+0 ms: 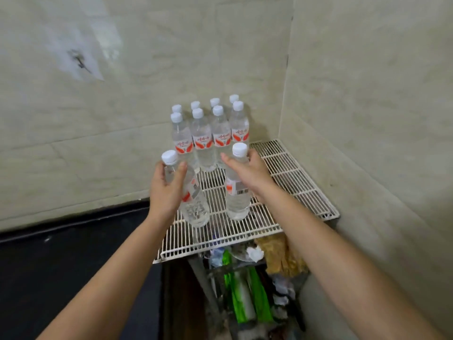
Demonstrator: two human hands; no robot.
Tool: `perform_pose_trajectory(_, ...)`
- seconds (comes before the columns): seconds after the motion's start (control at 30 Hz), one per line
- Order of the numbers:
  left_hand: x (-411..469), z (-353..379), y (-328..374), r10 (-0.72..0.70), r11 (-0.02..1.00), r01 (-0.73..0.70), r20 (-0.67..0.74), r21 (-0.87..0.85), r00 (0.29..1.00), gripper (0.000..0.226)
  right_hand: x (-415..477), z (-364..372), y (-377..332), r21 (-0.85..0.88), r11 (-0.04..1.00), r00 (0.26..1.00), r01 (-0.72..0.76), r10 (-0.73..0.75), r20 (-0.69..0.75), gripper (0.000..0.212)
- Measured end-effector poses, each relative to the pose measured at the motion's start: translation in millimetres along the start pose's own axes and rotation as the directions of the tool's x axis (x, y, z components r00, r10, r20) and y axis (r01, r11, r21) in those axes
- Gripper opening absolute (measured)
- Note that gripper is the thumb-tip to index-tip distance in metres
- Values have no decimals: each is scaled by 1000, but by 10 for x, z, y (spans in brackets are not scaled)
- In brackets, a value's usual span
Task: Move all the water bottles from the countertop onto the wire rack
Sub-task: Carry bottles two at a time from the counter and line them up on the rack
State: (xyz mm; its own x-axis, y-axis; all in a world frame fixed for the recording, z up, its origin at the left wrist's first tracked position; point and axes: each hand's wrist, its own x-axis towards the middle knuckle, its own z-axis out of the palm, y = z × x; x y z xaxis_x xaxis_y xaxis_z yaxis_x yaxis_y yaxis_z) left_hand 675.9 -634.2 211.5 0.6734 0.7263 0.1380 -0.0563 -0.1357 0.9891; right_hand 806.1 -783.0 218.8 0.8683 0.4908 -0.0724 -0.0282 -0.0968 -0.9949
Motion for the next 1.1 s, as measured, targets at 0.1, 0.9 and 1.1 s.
perform_pose_trajectory(0.1, -8, 10, 55, -21, 995, 21, 0, 99, 1000, 43, 101, -71, -60, -131, 981, 988, 140, -129, 89, 61)
perform_pose_trajectory(0.9, 1300, -239, 61, 136, 988, -140, 61, 70, 989, 36, 956, 297, -383, -566, 709, 900, 421, -403, 166, 59)
perform_pose_trajectory(1.1, 1684, -98, 8, 147, 985, -152, 59, 82, 987, 33, 1392, 519, -509, -474, 797, 895, 376, -445, -38, 57)
